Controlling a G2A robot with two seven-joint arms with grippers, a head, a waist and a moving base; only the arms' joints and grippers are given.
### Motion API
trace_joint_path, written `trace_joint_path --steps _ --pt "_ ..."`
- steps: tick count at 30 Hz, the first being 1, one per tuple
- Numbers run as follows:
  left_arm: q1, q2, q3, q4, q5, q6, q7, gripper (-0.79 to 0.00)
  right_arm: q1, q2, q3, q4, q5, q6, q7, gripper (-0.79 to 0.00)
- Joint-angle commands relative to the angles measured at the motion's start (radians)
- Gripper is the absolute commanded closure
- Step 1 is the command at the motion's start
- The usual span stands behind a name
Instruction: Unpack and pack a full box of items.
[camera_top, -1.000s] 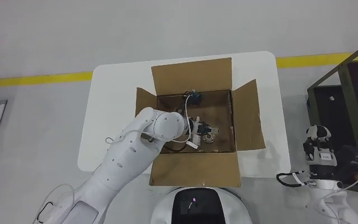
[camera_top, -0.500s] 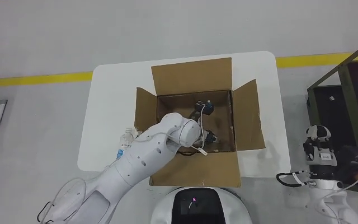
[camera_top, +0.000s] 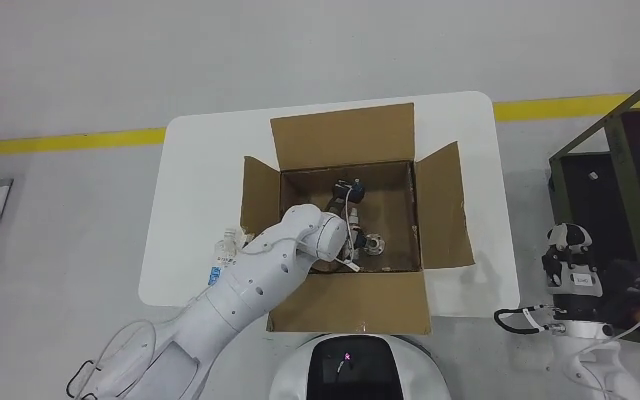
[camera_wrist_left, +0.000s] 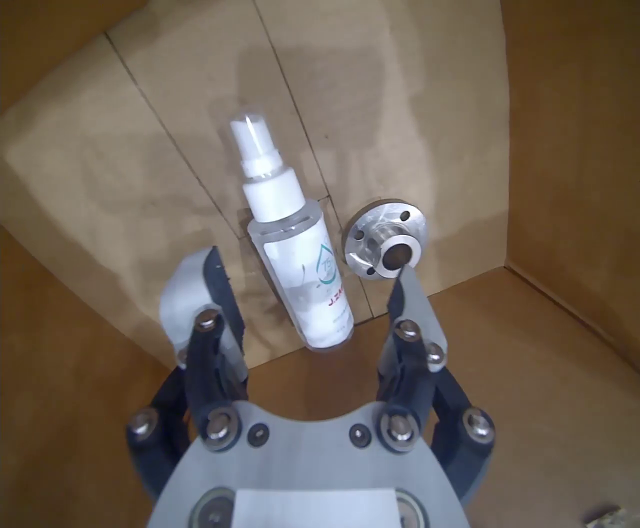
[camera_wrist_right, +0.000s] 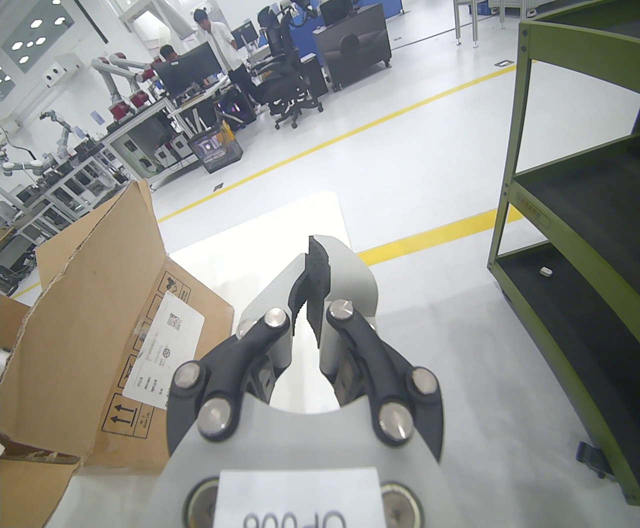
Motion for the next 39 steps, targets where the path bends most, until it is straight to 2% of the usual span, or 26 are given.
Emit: trace_joint_path --steps 1,8,11,12,15,17,18,19,27,34,35,36,37,38,39 --pt "0.005 -0.003 -0.002 0.008 0.002 -0.001 0.008 -0.48 0.0 0.0 0.0 0.0 0.0 0.0 0.0 0.0" --pt "0.018 -0.016 -0.003 0.036 0.018 0.012 0.058 -0.422 0.0 0.0 0.0 0.0 0.0 0.0 0.0 0.0" --pt "0.018 -0.02 -0.007 0.042 0.022 0.009 0.062 -0.44 0.0 0.0 0.0 0.0 0.0 0.0 0.0 0.0" --pt "0.018 -0.021 -0.008 0.044 0.024 0.008 0.062 -0.416 0.0 0.0 0.0 0.0 0.0 0.0 0.0 0.0" --pt "0.018 -0.024 -0.014 0.05 0.029 0.003 0.06 -0.28 0.0 0.0 0.0 0.0 0.0 0.0 0.0 0.0" --pt "0.02 -0.025 -0.019 0.052 0.035 0.002 0.059 -0.123 0.0 0.0 0.0 0.0 0.0 0.0 0.0 0.0" --pt "0.021 -0.025 -0.021 0.052 0.038 0.002 0.059 -0.015 0.0 0.0 0.0 0.0 0.0 0.0 0.0 0.0" --pt "0.023 -0.025 -0.024 0.052 0.04 0.002 0.058 0.0 0.0 0.0 0.0 0.0 0.0 0.0 0.0 0.0" --pt "0.033 -0.017 -0.066 -0.032 0.084 0.013 0.023 0.0 0.0 0.0 0.0 0.0 0.0 0.0 0.0 0.0" --pt "0.059 0.011 -0.17 -0.213 0.091 0.023 -0.081 0.0 0.011 -0.002 0.003 -0.009 0.019 -0.022 0.019 0.0" --pt "0.063 0.016 -0.188 -0.244 0.088 0.023 -0.103 0.0 0.01 -0.002 0.004 -0.017 0.029 -0.037 0.032 -0.099" --pt "0.063 0.021 -0.202 -0.272 0.1 0.019 -0.124 0.0 0.009 -0.002 0.006 -0.027 0.045 -0.054 0.045 -0.299" --pt "0.065 0.025 -0.217 -0.301 0.107 0.02 -0.14 0.0 0.007 -0.002 0.011 -0.038 0.062 -0.067 0.059 -0.56" --pt "0.068 0.028 -0.235 -0.329 0.1 0.026 -0.153 0.0 0.004 -0.002 0.017 -0.052 0.073 -0.083 0.075 -0.717" --pt "0.07 0.03 -0.25 -0.354 0.094 0.028 -0.166 0.0 0.0 -0.002 0.021 -0.067 0.09 -0.102 0.092 -0.785"
